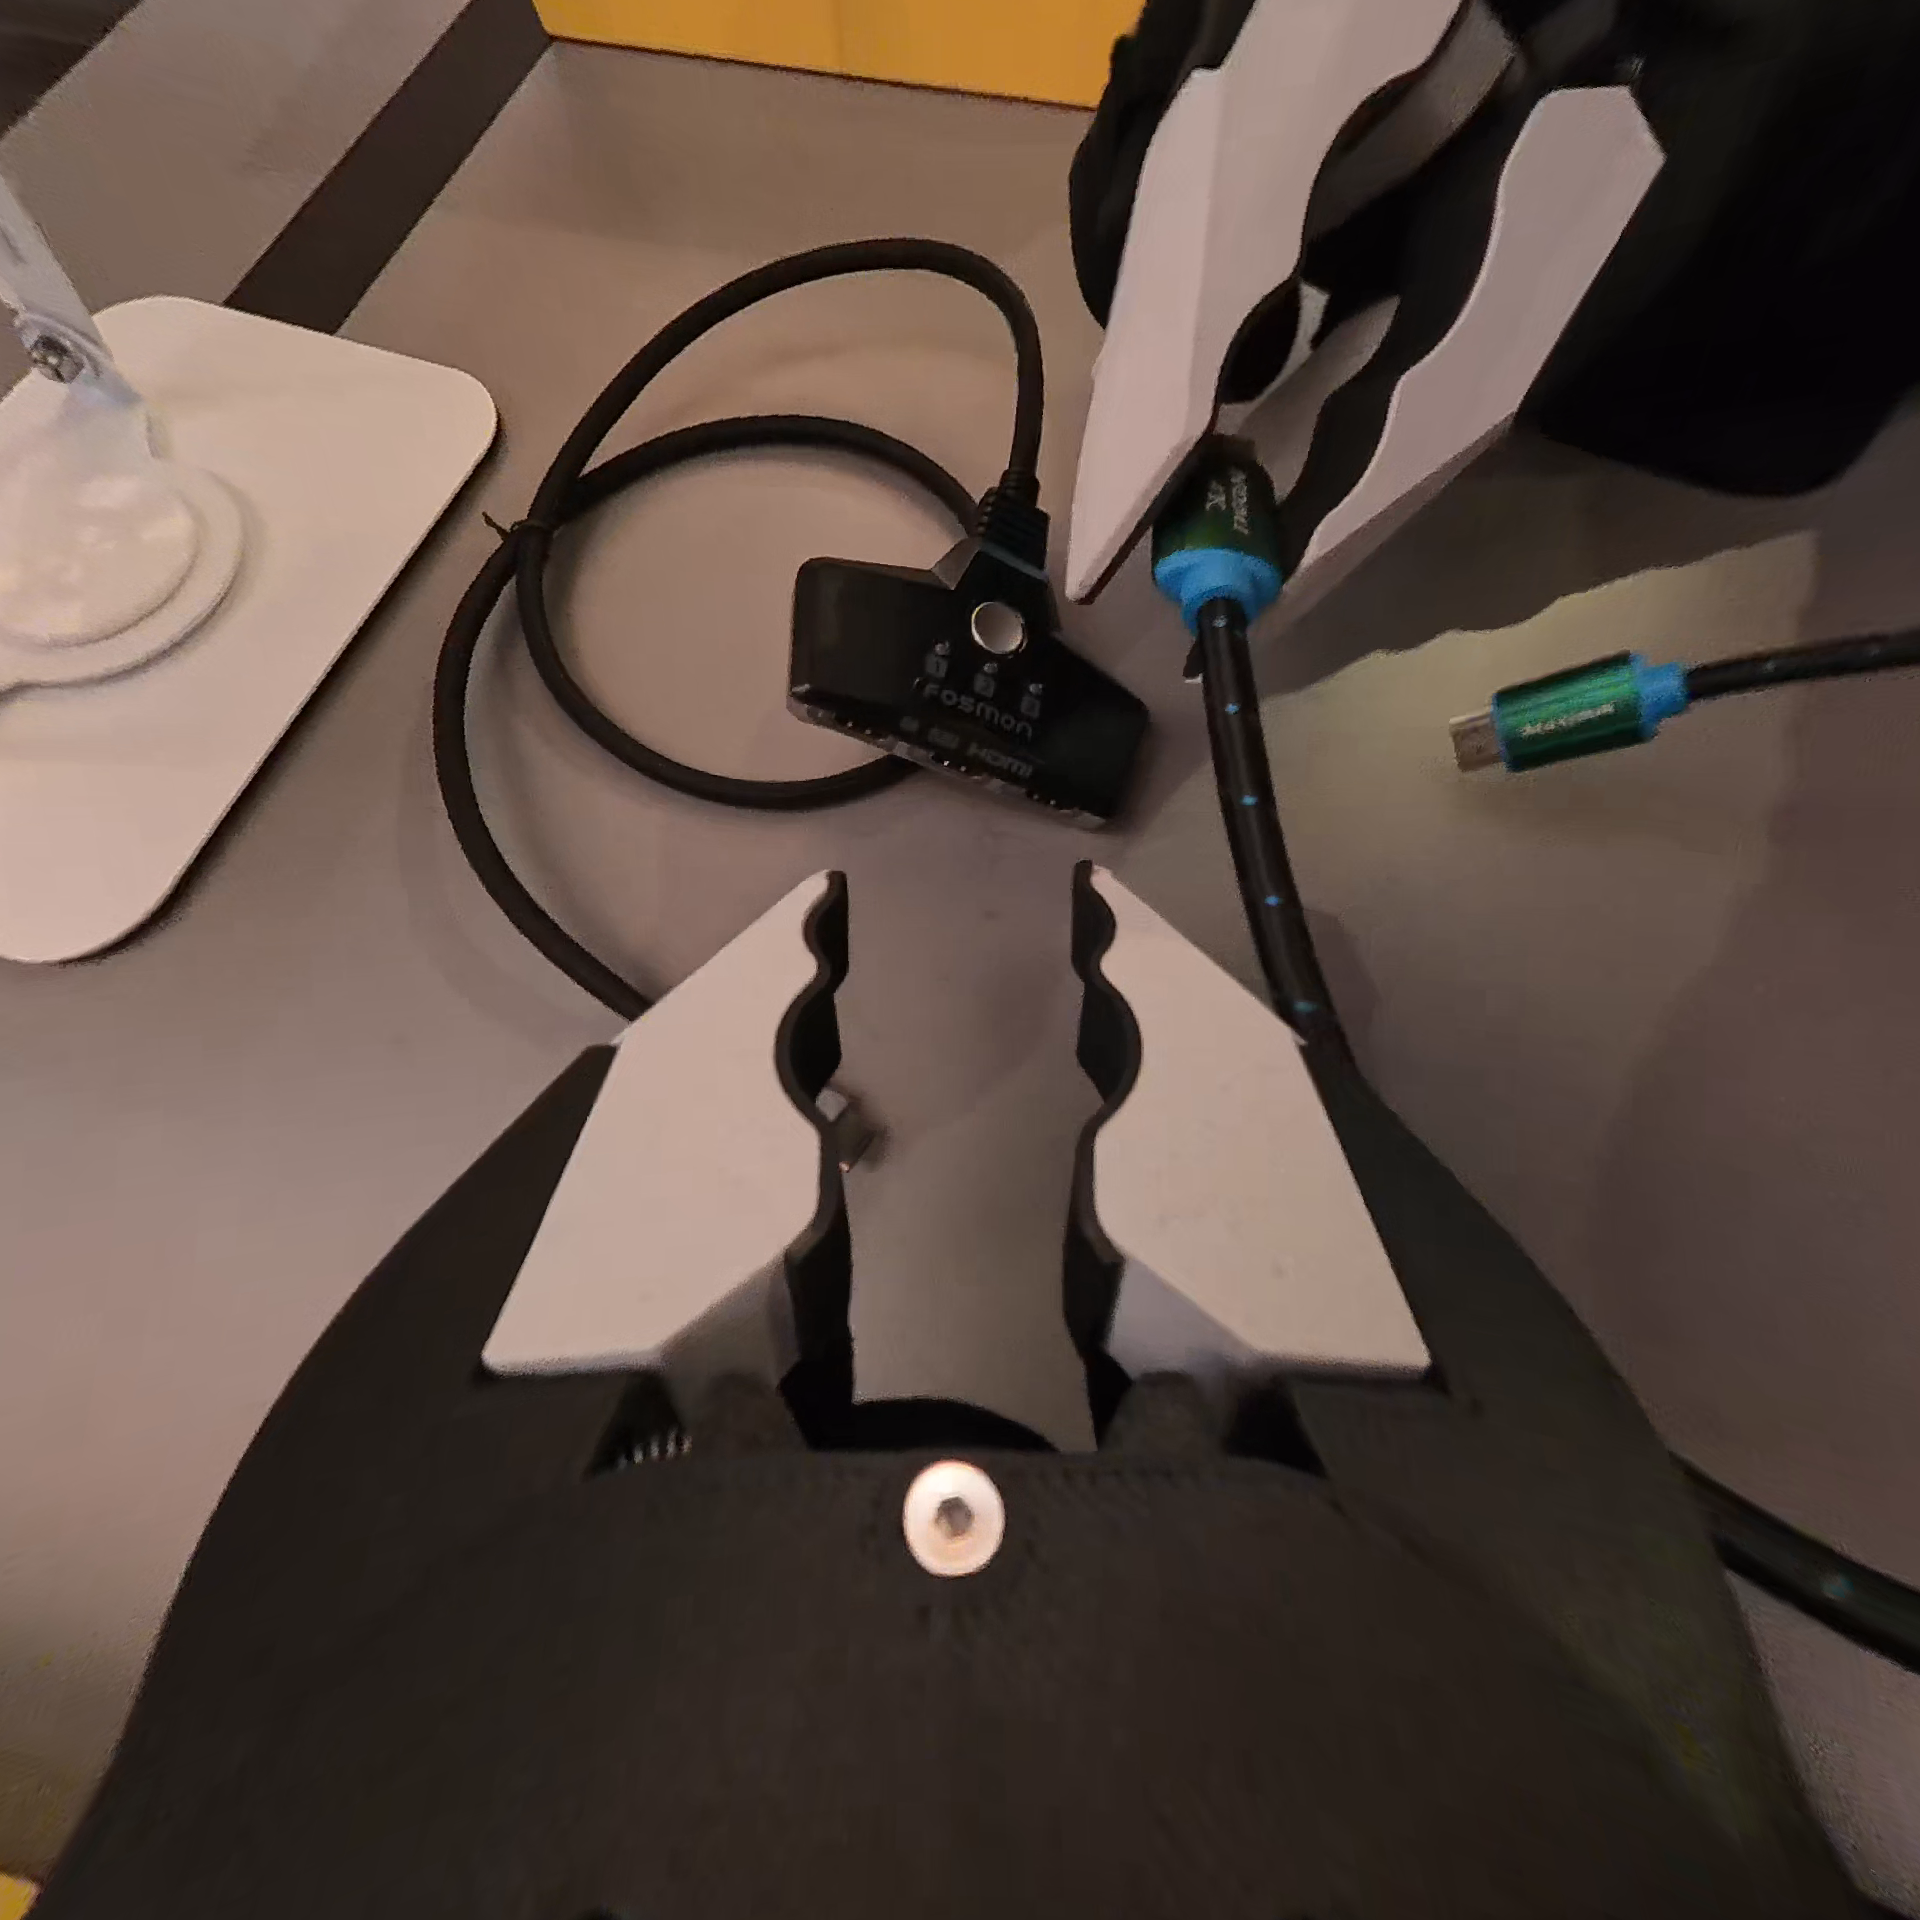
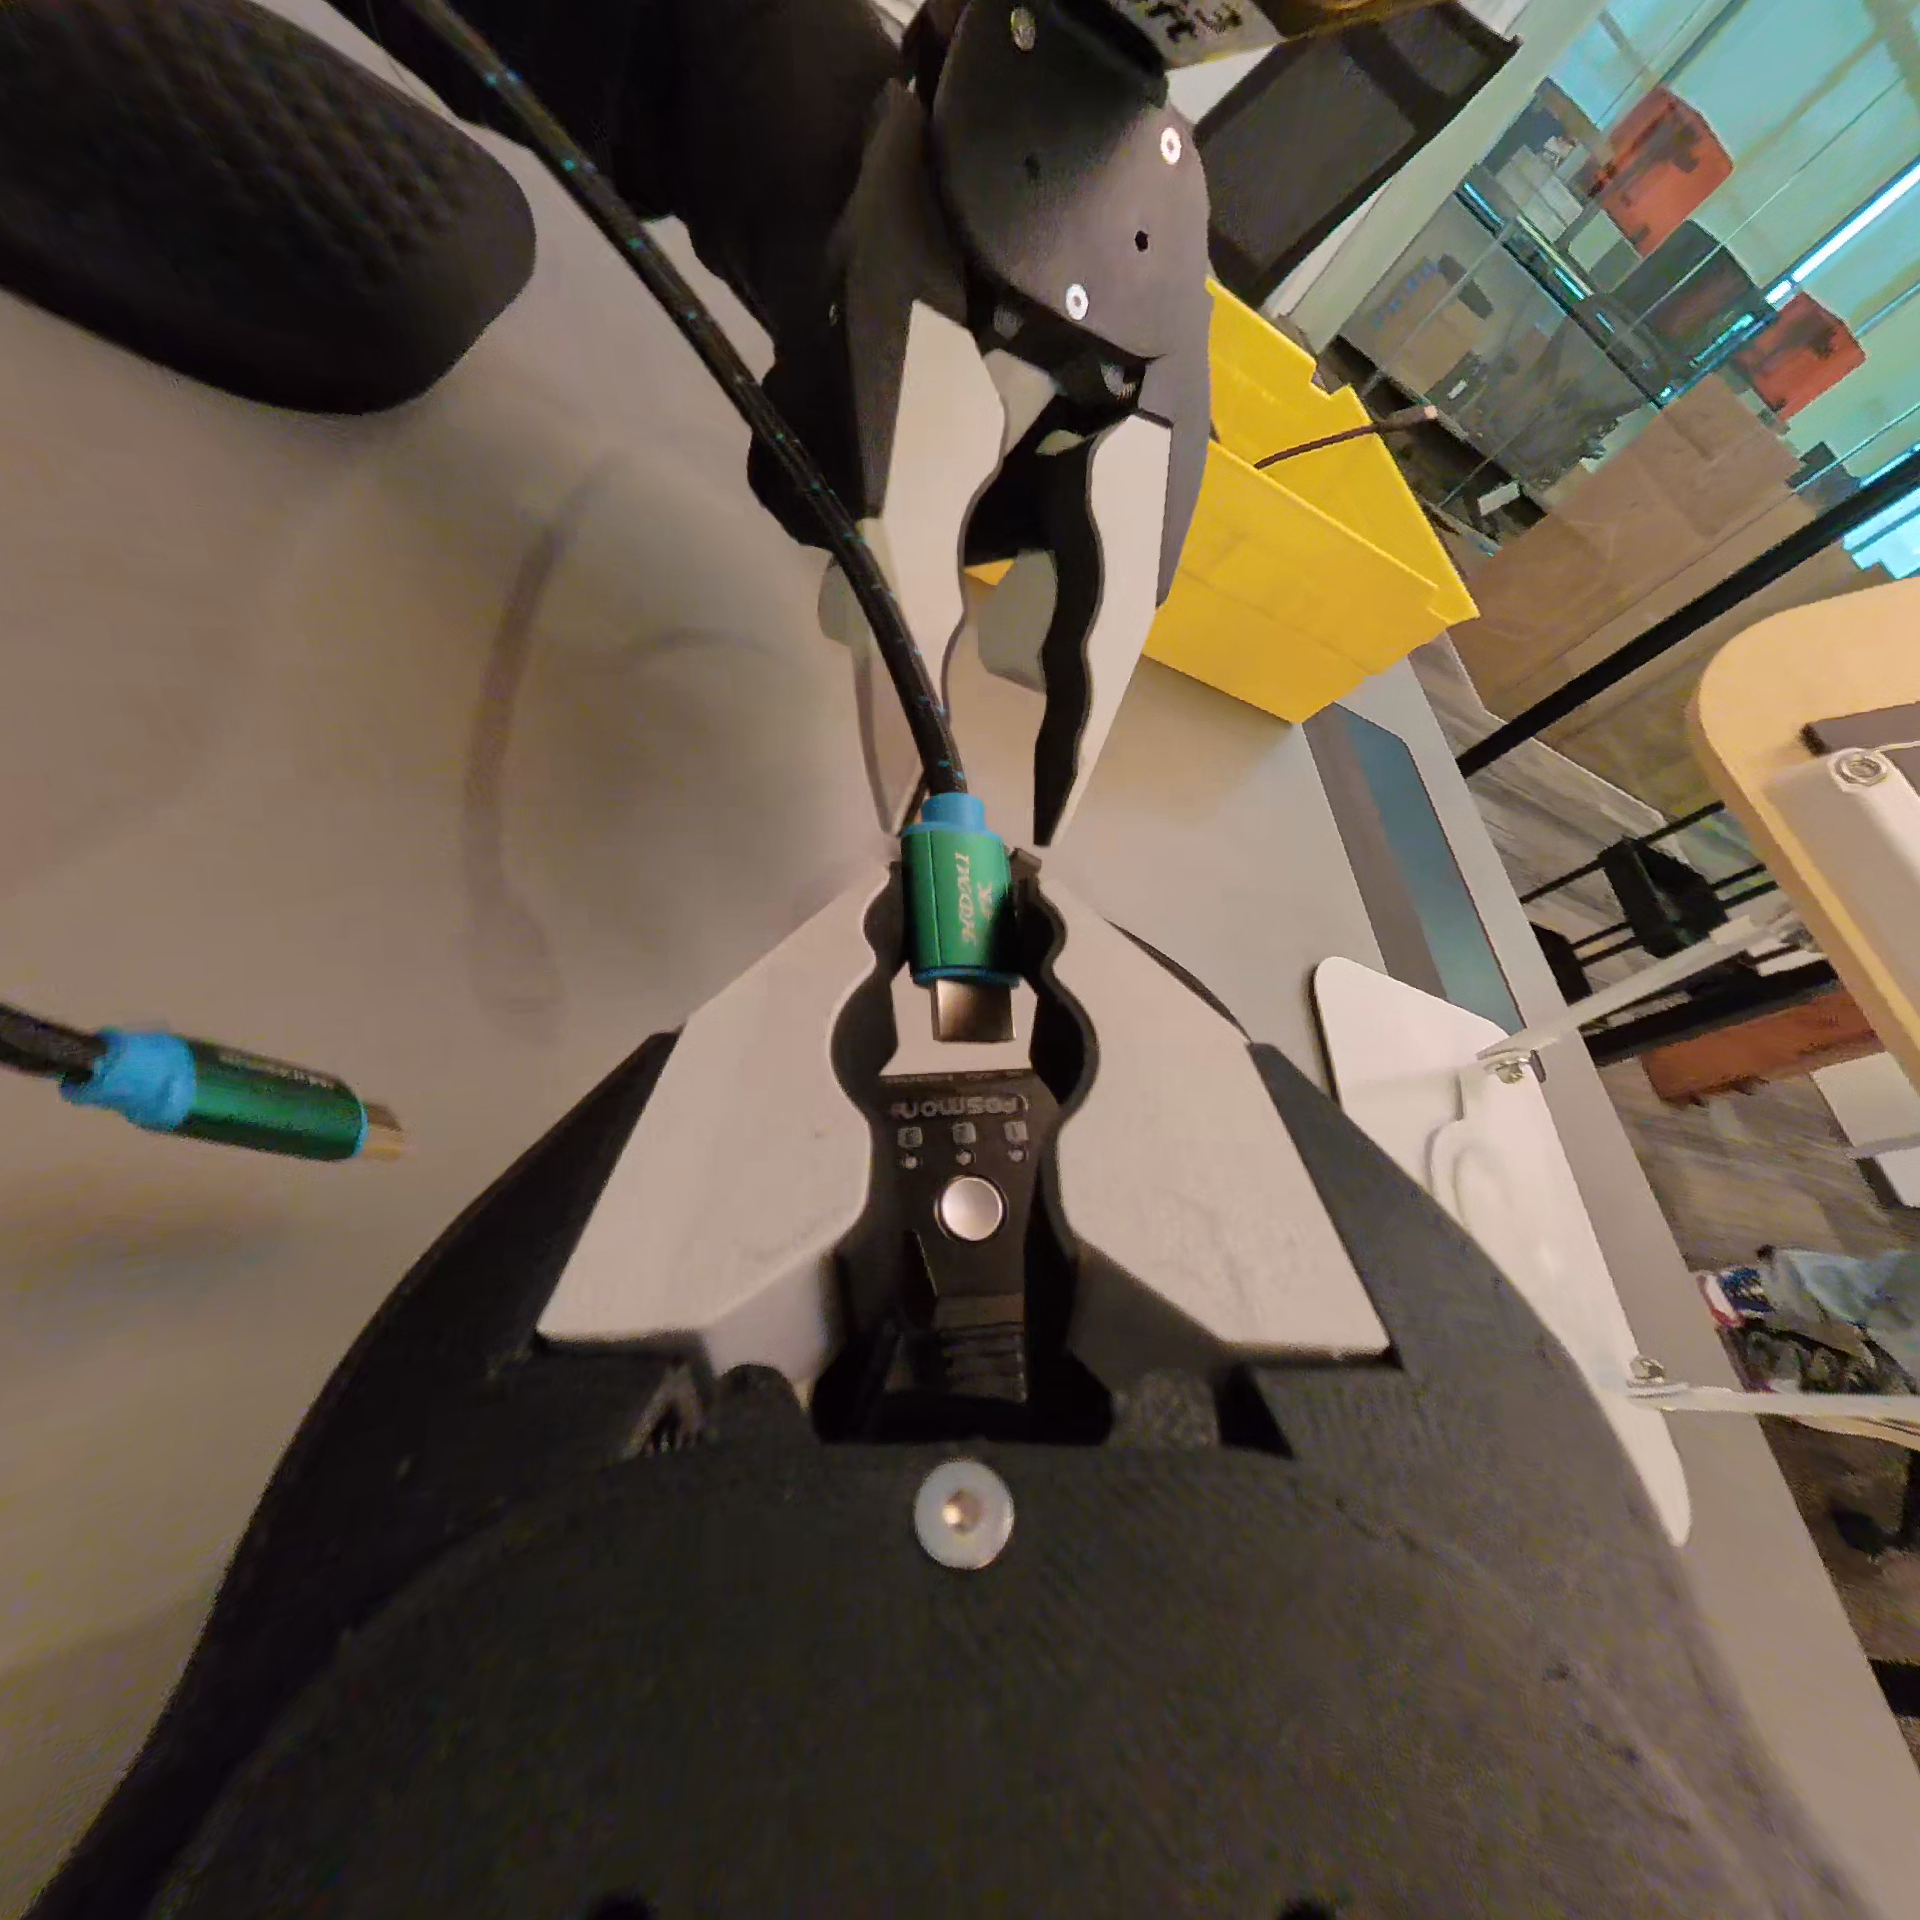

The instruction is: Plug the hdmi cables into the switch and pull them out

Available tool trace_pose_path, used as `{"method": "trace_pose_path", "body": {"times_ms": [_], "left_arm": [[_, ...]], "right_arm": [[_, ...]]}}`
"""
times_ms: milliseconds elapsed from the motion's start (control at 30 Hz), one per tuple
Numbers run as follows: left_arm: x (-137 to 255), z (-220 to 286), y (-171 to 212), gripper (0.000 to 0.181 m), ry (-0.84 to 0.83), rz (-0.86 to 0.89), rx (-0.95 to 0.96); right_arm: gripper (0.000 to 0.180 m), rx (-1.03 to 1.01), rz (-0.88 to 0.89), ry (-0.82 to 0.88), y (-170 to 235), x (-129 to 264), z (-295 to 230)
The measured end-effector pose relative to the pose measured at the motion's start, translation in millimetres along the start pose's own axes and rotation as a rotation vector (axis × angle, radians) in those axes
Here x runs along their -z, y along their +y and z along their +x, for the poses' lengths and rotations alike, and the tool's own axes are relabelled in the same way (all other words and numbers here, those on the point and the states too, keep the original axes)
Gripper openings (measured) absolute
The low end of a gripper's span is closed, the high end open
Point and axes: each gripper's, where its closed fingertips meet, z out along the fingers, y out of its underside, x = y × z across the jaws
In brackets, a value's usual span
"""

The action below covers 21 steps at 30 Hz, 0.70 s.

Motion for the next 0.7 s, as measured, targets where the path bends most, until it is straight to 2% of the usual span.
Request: {"method": "trace_pose_path", "body": {"times_ms": [167, 300, 533, 700], "left_arm": [[-8, 6, -1, 0.054, 0.015, 0.013, -0.016], [-15, 10, 3, 0.055, 0.001, 0.01, -0.033], [-8, 24, -40, 0.055, 0.048, 0.231, 0.024], [-1, 33, -59, 0.049, 0.075, 0.326, 0.032]], "right_arm": [[0.018, -0.053, 0.06, -0.014, -9, 3, 1], [0.018, -0.09, 0.082, -0.001, -10, 9, 9], [0.019, -0.101, 0.031, -0.037, 1, 4, 3], [0.018, -0.122, 0.017, -0.058, 4, 3, 1]]}}
